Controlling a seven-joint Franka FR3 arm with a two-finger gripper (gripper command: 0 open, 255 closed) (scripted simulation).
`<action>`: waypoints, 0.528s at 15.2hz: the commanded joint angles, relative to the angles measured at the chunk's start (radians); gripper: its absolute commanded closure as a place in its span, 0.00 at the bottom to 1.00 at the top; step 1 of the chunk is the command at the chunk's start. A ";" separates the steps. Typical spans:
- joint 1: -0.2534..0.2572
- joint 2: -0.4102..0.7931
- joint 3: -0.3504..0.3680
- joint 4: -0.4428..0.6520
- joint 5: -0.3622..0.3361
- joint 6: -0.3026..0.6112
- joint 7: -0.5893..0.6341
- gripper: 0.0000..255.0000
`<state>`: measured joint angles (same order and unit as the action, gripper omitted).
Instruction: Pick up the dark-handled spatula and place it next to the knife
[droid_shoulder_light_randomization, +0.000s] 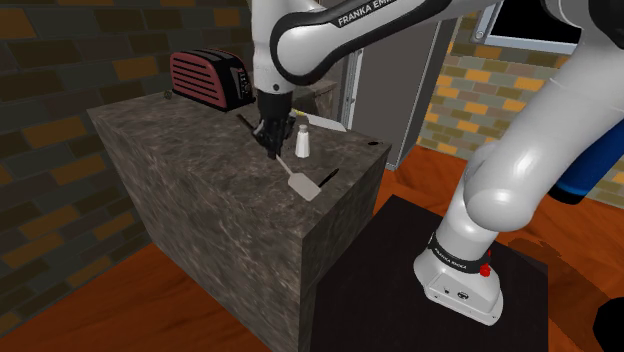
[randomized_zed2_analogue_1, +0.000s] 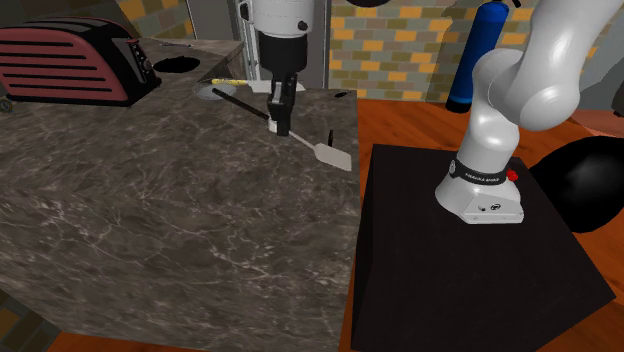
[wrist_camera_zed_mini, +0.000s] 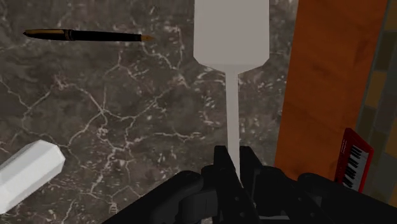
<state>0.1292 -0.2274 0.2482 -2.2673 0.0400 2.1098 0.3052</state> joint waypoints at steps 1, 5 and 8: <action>-0.019 -0.026 -0.033 -0.026 0.002 0.000 -0.054 1.00; -0.057 -0.062 -0.101 -0.065 -0.003 0.002 -0.157 1.00; -0.088 -0.077 -0.153 -0.082 -0.013 0.002 -0.234 1.00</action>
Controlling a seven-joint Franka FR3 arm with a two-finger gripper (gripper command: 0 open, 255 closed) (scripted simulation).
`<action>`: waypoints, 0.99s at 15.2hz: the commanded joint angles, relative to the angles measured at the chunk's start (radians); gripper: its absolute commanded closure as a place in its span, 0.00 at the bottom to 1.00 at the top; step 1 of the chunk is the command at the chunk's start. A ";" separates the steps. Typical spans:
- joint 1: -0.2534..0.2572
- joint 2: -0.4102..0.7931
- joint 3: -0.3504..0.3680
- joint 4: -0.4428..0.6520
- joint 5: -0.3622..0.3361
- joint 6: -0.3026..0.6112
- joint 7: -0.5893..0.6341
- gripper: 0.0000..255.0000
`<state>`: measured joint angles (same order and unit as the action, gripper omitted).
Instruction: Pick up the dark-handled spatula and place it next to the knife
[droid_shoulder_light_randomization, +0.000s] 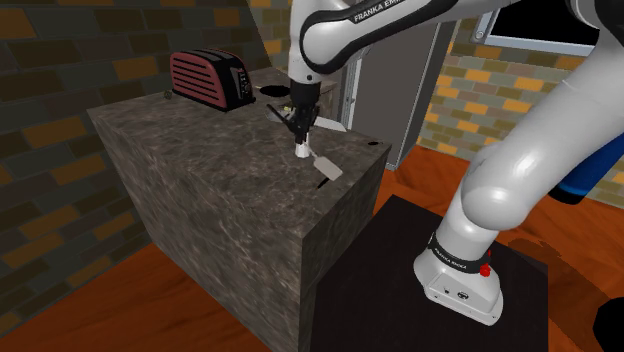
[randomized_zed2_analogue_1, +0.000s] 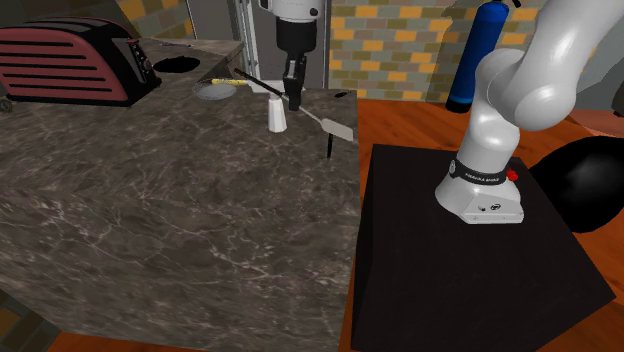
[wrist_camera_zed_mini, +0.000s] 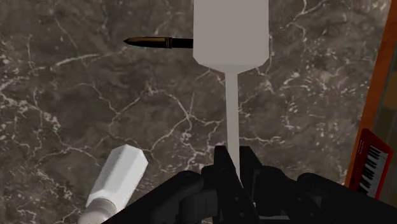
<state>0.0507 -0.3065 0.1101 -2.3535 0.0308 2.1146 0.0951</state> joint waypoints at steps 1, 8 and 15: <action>-0.019 -0.001 -0.032 0.001 -0.007 -0.002 -0.049 1.00; -0.094 0.008 -0.153 0.010 -0.035 -0.003 -0.226 1.00; -0.163 0.070 -0.270 0.075 -0.050 -0.007 -0.404 1.00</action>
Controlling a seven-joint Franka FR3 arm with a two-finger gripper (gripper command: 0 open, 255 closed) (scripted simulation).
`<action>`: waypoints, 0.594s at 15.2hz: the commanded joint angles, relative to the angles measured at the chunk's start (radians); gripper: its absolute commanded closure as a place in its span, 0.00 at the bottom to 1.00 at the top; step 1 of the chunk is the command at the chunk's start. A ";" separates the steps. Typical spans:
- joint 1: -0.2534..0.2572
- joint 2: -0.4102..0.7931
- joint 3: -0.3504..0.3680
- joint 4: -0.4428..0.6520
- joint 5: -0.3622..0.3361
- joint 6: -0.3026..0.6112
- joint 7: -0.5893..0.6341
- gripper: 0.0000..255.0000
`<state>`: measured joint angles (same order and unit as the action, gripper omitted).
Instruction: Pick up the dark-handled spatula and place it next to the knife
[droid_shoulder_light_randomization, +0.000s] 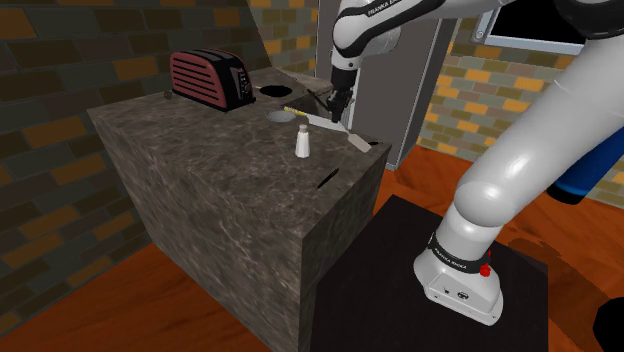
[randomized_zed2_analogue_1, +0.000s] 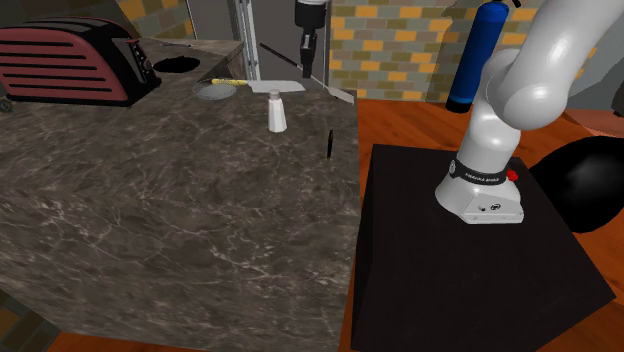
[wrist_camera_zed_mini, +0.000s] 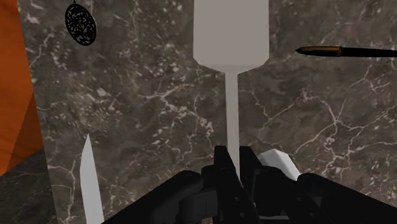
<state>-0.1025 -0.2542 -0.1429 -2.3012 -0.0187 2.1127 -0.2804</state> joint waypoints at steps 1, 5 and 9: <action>-0.022 0.036 -0.040 0.042 0.000 -0.006 -0.064 1.00; -0.022 0.056 -0.042 0.006 0.003 0.049 -0.068 1.00; -0.022 0.079 -0.045 -0.027 0.008 0.105 -0.072 1.00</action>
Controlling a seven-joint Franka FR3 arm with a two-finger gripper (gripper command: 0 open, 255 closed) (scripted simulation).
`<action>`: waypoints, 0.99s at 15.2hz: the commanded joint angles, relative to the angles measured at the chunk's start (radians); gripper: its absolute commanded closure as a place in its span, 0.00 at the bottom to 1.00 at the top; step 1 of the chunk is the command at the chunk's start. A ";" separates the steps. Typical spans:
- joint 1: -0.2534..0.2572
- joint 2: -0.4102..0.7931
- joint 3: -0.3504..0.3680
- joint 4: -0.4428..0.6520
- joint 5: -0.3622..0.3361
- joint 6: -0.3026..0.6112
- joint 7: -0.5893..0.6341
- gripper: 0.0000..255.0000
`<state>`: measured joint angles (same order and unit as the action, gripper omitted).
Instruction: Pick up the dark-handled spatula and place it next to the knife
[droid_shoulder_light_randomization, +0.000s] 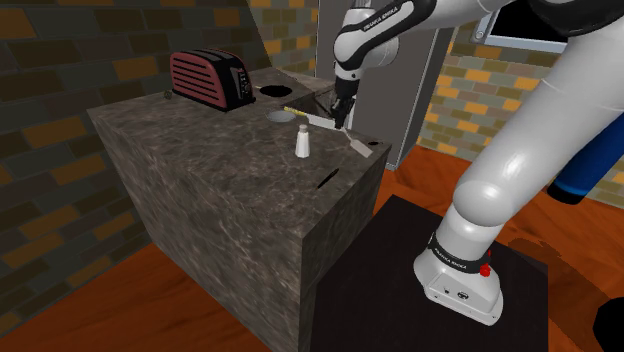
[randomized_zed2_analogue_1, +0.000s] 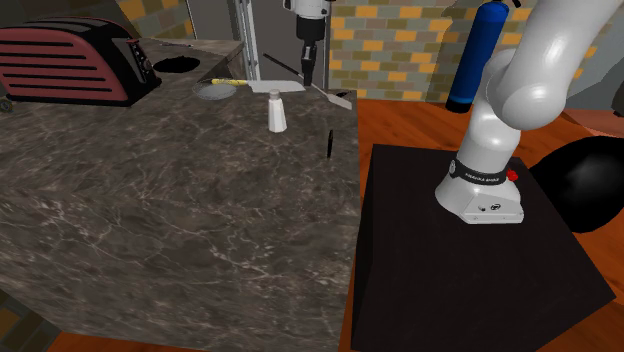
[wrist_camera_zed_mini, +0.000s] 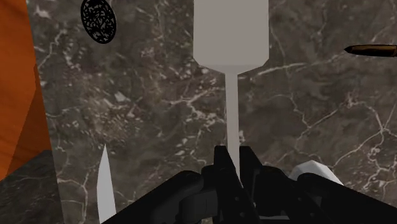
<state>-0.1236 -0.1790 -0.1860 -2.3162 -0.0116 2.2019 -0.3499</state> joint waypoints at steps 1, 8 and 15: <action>-0.001 0.010 -0.002 -0.020 0.002 0.030 -0.004 1.00; 0.001 0.061 -0.006 -0.068 0.014 0.128 -0.014 1.00; 0.002 0.096 -0.008 -0.091 0.023 0.185 -0.022 1.00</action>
<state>-0.1215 -0.0842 -0.1936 -2.4063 0.0114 2.3853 -0.3719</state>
